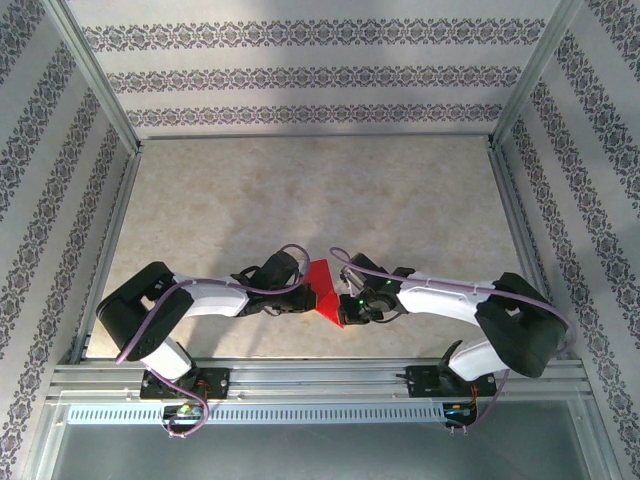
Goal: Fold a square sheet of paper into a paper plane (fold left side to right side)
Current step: Perform the third fold on the triangle at the bottom-center of the table.
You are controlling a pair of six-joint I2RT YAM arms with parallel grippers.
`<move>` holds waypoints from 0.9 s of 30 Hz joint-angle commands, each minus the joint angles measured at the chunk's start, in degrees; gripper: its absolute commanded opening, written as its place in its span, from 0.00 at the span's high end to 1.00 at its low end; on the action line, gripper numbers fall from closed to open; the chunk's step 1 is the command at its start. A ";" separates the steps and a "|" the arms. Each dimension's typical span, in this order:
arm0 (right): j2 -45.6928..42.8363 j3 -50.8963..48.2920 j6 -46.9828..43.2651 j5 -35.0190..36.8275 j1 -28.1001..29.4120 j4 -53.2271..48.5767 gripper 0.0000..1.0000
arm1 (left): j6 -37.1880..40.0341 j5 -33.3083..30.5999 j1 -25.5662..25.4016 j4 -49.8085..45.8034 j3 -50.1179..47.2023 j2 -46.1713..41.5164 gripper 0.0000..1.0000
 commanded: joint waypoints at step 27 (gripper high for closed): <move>6.67 0.77 10.60 -4.66 3.40 15.64 1.00 | -0.35 -3.64 -0.64 -6.47 -0.63 1.75 0.99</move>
